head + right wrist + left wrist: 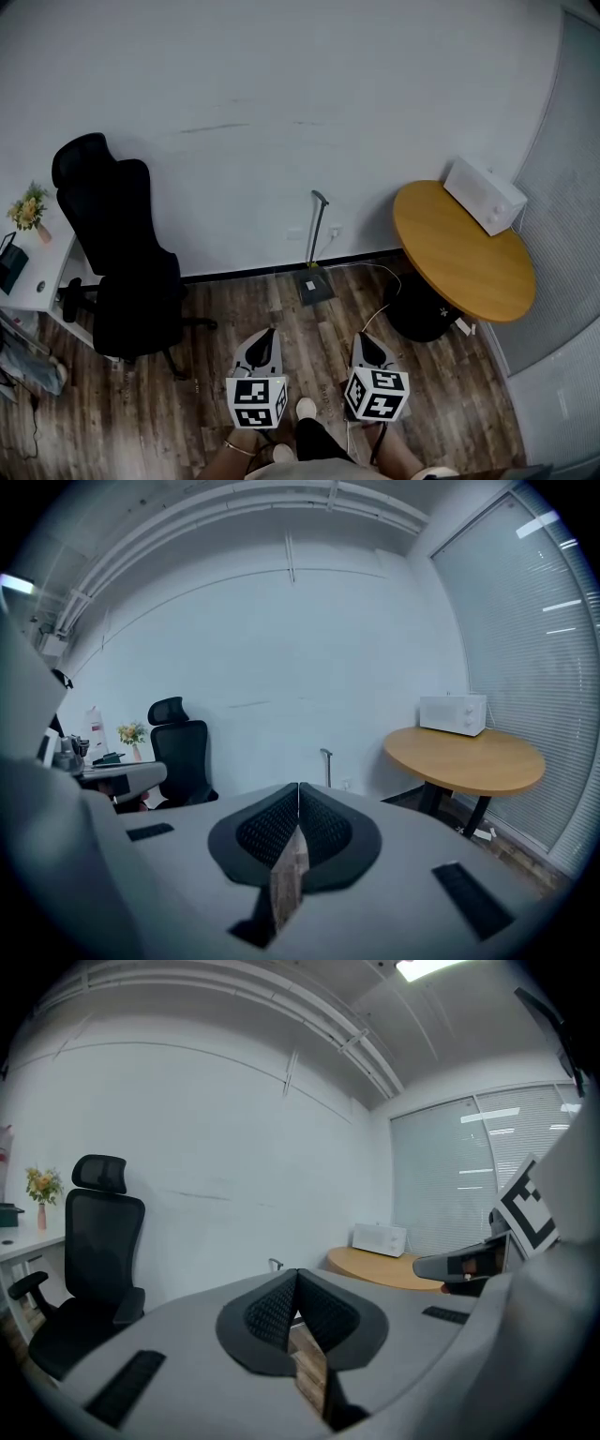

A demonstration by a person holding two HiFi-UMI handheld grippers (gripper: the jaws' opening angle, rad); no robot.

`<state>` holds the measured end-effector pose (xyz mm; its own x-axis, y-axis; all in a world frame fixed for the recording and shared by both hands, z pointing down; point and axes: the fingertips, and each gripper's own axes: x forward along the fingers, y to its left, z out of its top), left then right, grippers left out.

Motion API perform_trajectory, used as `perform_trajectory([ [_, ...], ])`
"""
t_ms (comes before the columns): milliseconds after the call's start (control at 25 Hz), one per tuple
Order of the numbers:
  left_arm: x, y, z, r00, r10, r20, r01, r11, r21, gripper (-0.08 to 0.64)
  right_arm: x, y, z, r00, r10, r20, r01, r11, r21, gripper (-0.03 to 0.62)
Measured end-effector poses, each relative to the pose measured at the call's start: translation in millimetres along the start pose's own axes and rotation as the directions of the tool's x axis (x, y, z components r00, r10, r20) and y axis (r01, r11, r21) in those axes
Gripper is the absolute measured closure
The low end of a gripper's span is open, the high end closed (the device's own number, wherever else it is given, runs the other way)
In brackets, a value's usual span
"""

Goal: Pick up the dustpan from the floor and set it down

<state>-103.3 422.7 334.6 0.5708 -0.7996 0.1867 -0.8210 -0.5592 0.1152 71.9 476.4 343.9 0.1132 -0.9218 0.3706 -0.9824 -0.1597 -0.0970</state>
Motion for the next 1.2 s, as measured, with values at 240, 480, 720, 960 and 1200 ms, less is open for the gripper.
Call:
perform_trajectory([
  [240,30,8,5,1.000,0.002,0.002,-0.002,1.000,0.013,0.551,34,-4,16,1.000,0.003,0.010,-0.003,1.000,-0.003,0.560],
  [480,79,19,21,1.000,0.020,0.005,-0.020,0.999,0.029,0.551,85,-13,43,1.000,0.022,0.017,-0.022,1.000,-0.007,0.560],
  [720,134,26,38,0.999,0.042,0.004,-0.042,0.998,0.037,0.552,139,-31,72,0.999,0.046,0.020,-0.045,0.999,-0.009,0.560],
  [960,189,26,49,0.998,0.061,-0.012,-0.061,0.997,0.043,0.551,192,-58,95,0.998,0.067,0.018,-0.067,0.998,0.010,0.560],
  [1200,232,31,53,0.996,0.087,-0.037,-0.085,0.996,0.039,0.552,231,-81,108,0.997,0.080,0.008,-0.081,0.997,0.013,0.560],
])
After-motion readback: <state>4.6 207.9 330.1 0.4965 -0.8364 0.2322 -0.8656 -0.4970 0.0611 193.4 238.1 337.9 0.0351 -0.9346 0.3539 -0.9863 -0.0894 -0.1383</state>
